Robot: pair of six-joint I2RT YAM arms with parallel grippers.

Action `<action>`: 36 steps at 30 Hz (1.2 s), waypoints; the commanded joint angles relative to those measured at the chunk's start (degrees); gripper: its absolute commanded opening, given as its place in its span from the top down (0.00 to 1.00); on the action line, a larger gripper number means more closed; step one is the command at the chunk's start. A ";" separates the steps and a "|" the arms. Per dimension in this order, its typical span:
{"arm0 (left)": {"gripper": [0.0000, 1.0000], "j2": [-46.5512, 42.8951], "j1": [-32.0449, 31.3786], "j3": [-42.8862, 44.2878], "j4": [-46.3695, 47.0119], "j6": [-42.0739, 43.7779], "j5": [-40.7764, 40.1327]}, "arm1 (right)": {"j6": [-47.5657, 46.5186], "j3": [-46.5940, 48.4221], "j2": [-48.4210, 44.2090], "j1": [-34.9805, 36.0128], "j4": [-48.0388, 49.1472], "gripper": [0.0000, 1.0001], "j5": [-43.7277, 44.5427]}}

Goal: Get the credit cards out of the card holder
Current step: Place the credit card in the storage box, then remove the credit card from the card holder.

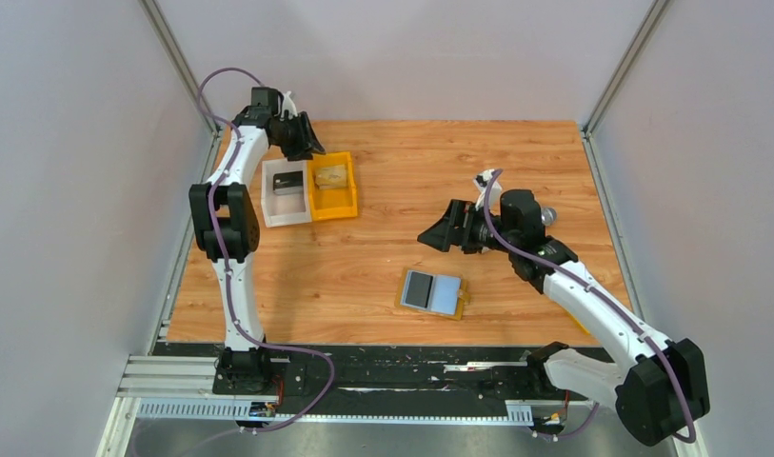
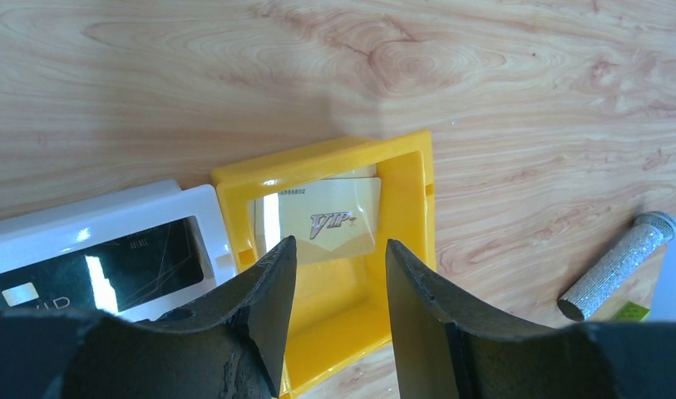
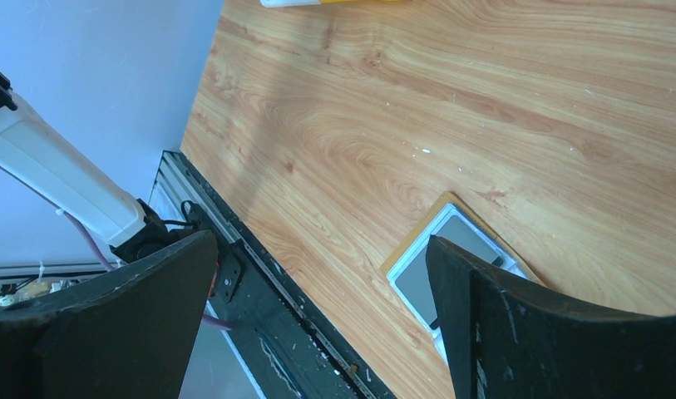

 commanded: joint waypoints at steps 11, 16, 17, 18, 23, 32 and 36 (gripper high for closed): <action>0.50 -20.76 -0.24 -21.24 3.73 -1.48 7.85 | 7.64 1.41 4.02 0.15 -5.60 0.11 1.53; 0.50 -30.01 -2.79 -30.18 5.27 -1.58 9.05 | 10.37 -1.92 4.64 0.21 -6.21 0.25 2.45; 0.50 -31.00 -4.22 -32.54 5.58 -1.12 8.86 | 10.67 -2.60 4.66 0.29 -6.13 0.28 2.43; 0.50 -32.82 -5.03 -33.71 5.68 -0.86 8.75 | 10.93 -3.16 4.67 0.37 -6.05 0.31 2.51; 0.53 -38.49 -12.00 -42.50 7.73 -0.28 9.03 | 11.67 -5.38 4.66 0.95 -5.80 0.49 2.34; 0.55 -47.20 -26.42 -59.20 21.48 -8.44 8.38 | 13.29 -11.06 5.48 3.12 -1.87 0.61 1.84; 0.55 -47.99 -31.17 -64.28 29.62 -12.11 8.62 | 13.41 -11.76 6.27 4.30 0.64 0.64 2.10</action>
